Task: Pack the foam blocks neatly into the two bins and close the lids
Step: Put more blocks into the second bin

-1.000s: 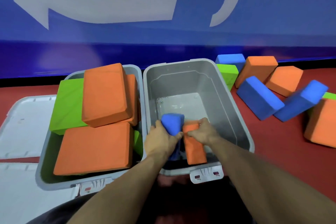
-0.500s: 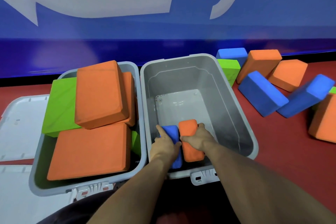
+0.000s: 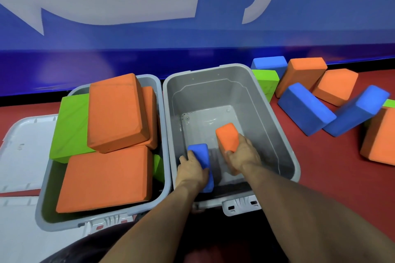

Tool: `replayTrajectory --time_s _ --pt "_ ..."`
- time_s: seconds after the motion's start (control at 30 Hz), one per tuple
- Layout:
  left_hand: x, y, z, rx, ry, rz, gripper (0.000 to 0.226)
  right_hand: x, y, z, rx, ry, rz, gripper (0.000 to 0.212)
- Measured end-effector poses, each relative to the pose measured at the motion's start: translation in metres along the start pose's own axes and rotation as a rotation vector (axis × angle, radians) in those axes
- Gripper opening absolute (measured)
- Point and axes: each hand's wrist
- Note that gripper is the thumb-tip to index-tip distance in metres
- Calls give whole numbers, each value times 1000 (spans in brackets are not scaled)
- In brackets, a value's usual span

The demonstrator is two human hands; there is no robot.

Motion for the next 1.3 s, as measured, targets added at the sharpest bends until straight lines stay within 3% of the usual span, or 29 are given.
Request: replayTrajectory --time_s 0.2,0.5,0.8,1.0,1.17,1.3 --pt "22 15 18 71 -124 20 70 5 20 11 -34 85 33 77" --pt "104 54 90 191 -396 -34 71 35 113 58 4 295 51 67" --pt "189 30 144 160 -578 35 67 118 190 102 226 9 -326 69" --pt "255 -18 140 105 -682 62 65 206 226 104 369 -168 -432 78" --pt "339 -81 100 102 -676 112 64 289 279 46 426 -198 -330 78" --pt "418 -145 34 96 -662 73 68 360 312 -57 395 -254 -182 80"
Point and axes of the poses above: each hand's wrist, its own z-axis away from the middle knuckle, its own y-axis out of the back of the hand, x = y × z, and after that the axes turned 2 degrees about x, right-handed
